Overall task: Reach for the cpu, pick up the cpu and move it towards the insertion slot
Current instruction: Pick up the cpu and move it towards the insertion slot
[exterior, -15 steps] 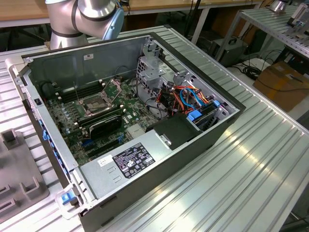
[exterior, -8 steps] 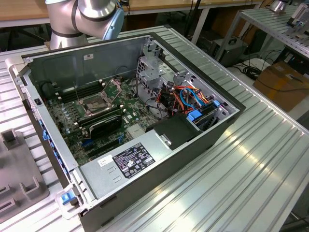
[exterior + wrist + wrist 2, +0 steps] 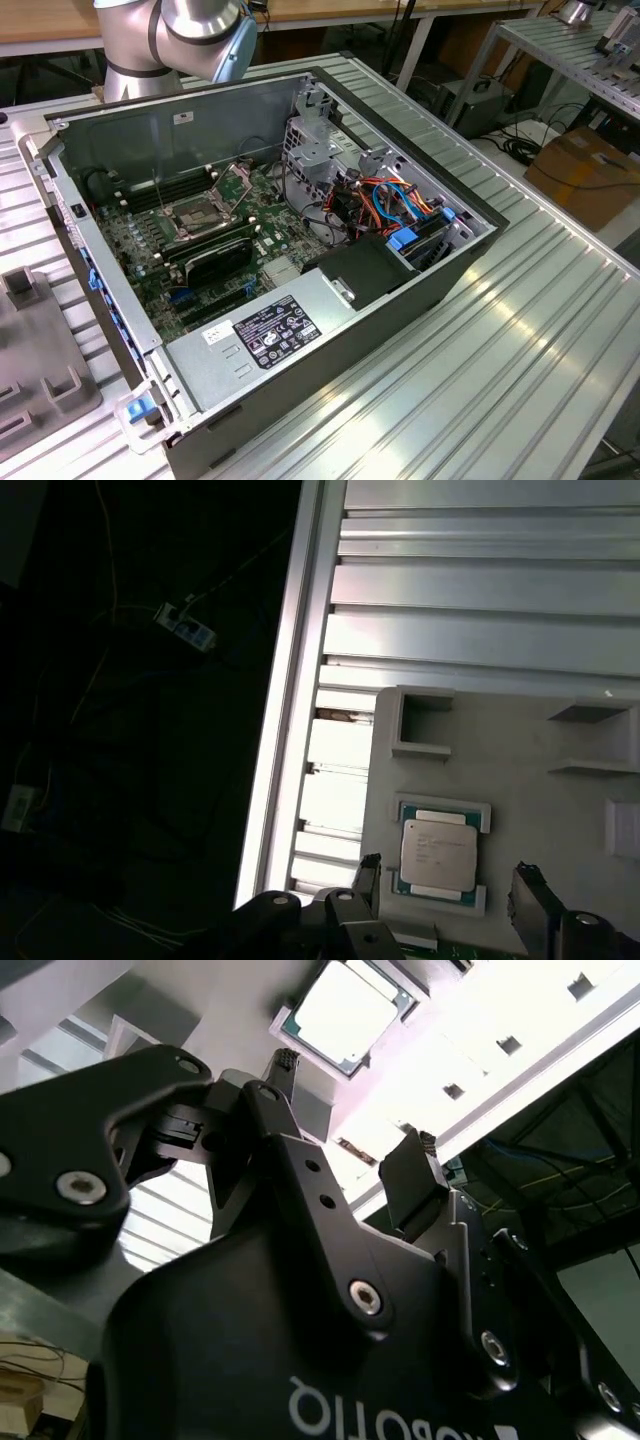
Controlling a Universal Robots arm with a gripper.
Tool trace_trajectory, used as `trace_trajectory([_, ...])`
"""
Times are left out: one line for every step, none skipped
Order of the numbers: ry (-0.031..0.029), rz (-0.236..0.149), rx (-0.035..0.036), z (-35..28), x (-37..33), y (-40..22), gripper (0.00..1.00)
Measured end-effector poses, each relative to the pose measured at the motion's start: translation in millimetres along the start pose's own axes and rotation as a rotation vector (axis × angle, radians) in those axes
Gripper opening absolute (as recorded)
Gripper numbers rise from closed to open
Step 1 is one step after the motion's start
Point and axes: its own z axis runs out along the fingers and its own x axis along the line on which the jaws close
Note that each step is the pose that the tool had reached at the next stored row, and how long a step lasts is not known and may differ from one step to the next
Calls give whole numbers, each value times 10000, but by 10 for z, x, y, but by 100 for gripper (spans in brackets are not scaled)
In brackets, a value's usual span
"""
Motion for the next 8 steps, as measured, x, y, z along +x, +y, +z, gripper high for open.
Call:
trace_trajectory([2,1,12,12,0,-3,62])
trace_trajectory([25,3,196,18,0,-4,62])
trace_trajectory([66,8,573,20,0,-4,62])
trace_trajectory([107,55,1002,23,0,-3,62])
trace_trajectory([100,158,1086,32,0,-5,62])
trace_trajectory([77,394,1128,57,-3,-11,62])
trace_trajectory([67,478,1134,72,-5,-12,62])
trace_trajectory([61,550,1143,85,-7,-10,62])
